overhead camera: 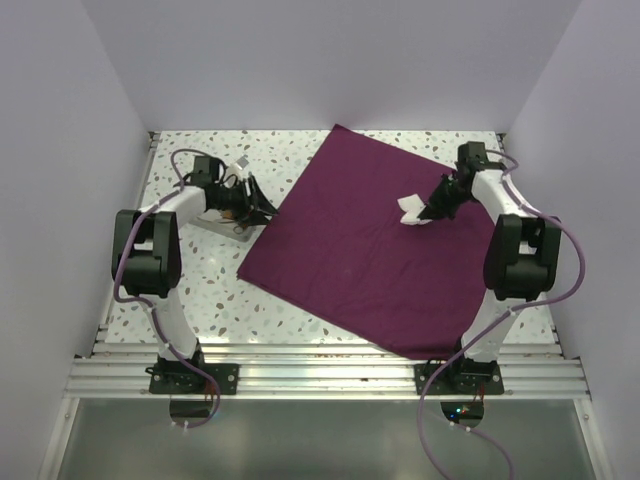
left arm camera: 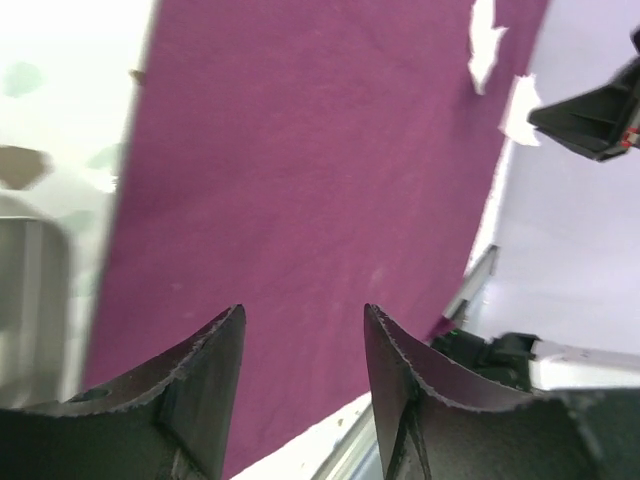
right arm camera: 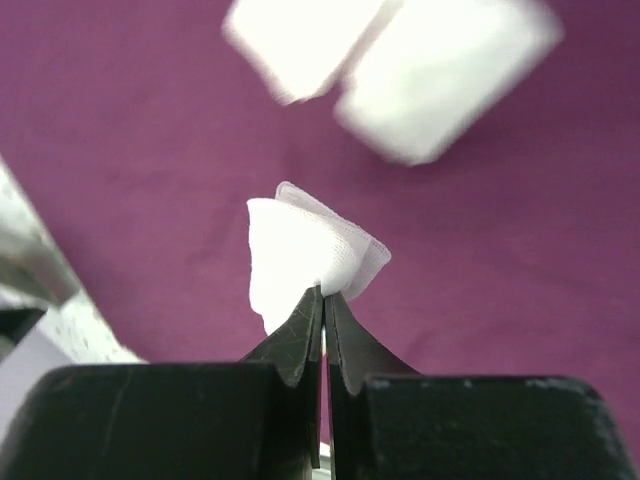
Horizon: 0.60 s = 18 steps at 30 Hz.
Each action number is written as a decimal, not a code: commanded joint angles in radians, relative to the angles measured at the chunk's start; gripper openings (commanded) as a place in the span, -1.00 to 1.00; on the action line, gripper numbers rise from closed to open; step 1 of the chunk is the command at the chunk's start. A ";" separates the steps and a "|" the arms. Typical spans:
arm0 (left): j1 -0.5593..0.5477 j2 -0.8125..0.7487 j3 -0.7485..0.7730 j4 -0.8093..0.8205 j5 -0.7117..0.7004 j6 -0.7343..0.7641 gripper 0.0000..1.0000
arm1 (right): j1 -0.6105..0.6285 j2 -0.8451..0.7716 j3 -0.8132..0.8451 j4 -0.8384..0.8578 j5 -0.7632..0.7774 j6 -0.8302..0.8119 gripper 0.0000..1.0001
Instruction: Prepare the surgical pack
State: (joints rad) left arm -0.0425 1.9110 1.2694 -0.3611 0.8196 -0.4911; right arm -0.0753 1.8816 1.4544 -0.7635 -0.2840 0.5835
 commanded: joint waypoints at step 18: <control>-0.212 -0.228 -0.314 0.835 0.276 -0.492 0.65 | 0.433 -0.154 0.152 0.066 -0.371 -0.119 -1.00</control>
State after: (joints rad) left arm -0.2337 1.7123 0.9817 0.3546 1.0752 -0.9321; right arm 0.3347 1.7859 1.5696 -0.7158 -0.5903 0.4774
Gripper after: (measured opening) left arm 0.821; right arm 0.011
